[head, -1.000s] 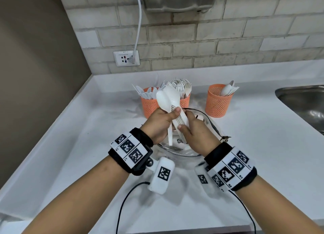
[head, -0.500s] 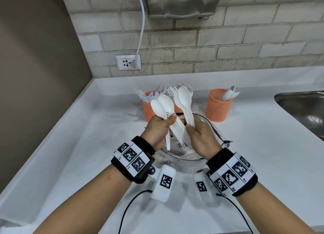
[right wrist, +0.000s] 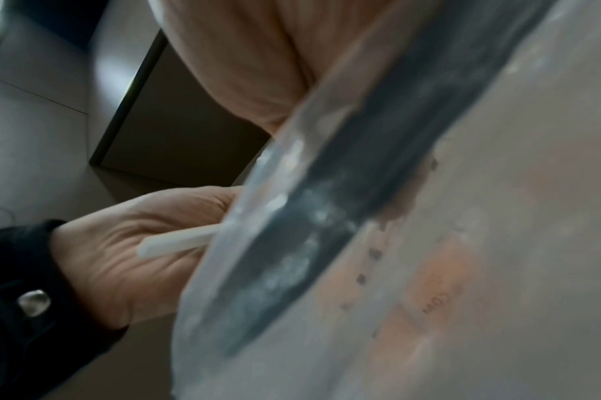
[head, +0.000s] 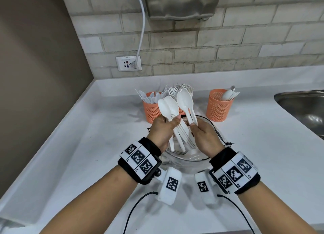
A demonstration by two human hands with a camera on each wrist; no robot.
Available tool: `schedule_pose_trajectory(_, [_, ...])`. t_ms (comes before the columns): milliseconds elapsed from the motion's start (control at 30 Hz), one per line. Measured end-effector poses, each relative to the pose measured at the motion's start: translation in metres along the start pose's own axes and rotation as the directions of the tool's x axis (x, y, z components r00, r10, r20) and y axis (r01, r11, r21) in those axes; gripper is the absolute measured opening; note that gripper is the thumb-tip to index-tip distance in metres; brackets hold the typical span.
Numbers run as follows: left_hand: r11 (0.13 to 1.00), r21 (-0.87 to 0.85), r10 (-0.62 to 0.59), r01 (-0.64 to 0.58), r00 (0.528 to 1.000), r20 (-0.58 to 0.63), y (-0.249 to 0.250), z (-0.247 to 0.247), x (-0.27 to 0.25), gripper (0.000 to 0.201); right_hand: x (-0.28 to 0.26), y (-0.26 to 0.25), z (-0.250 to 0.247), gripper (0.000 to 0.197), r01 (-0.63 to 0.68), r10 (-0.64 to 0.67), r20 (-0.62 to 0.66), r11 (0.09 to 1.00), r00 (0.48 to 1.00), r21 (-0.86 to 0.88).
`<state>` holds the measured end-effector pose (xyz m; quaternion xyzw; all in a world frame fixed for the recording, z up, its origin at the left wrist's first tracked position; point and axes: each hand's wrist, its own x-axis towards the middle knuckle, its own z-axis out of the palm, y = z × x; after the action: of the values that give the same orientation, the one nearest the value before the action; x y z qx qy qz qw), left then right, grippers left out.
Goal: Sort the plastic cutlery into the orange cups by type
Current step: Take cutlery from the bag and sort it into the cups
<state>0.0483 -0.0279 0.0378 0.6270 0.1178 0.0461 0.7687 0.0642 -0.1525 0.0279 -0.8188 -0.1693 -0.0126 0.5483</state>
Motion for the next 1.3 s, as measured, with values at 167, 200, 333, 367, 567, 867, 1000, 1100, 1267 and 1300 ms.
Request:
schedule_pose_trajectory(167, [0.999,0.043,0.013,-0.013,1.000,-0.010,-0.002,0.006,0.002,0.026,0.000,0.003,0.003,0.020,0.055,-0.053,0.022,0.997,0.998,-0.060])
schedule_pose_trajectory(200, [0.998,0.057,0.019,-0.018,1.000,-0.013,-0.003,0.008,0.002,0.027,-0.001,0.002,0.003,0.016,0.069,-0.066,0.043,0.994,0.997,-0.085])
schedule_pose_trajectory(333, [0.998,0.053,0.021,-0.021,1.000,-0.008,-0.003,0.008,0.003,0.028,0.003,0.000,0.003,0.027,0.107,-0.091,0.105,0.982,0.990,-0.155])
schedule_pose_trajectory(367, [0.999,0.040,0.016,-0.016,1.000,0.005,-0.003,0.007,0.004,0.028,0.005,0.000,0.002,0.028,0.107,-0.092,0.102,0.982,0.991,-0.157])
schedule_pose_trajectory(567, [0.999,0.035,0.009,-0.011,0.998,0.055,-0.002,-0.001,0.010,0.028,0.010,-0.001,0.001,0.022,0.076,-0.069,0.061,0.990,0.996,-0.120])
schedule_pose_trajectory(867, [0.995,-0.095,-0.012,0.016,0.999,0.043,-0.005,-0.004,0.017,0.019,0.019,0.006,0.001,0.007,-0.030,0.031,-0.020,0.999,0.999,0.045])
schedule_pose_trajectory(1000, [0.993,-0.115,-0.023,0.025,1.000,0.019,-0.004,-0.003,0.018,0.023,0.019,0.004,-0.001,0.011,-0.040,0.041,-0.008,0.994,0.999,0.101])
schedule_pose_trajectory(1100, [0.991,-0.127,-0.033,0.040,0.998,0.056,-0.003,0.000,0.018,0.016,0.021,0.008,0.000,0.027,-0.049,0.051,-0.042,0.997,0.998,0.057])
schedule_pose_trajectory(1267, [0.990,-0.133,-0.030,0.038,0.998,0.057,0.001,0.006,0.019,0.028,0.022,0.010,0.004,0.026,-0.012,0.015,-0.058,0.999,0.998,0.053])
schedule_pose_trajectory(1300, [0.991,-0.130,-0.030,0.037,0.998,0.052,0.002,0.007,0.019,0.029,0.021,0.007,0.003,0.018,0.007,-0.005,-0.030,0.998,1.000,0.070])
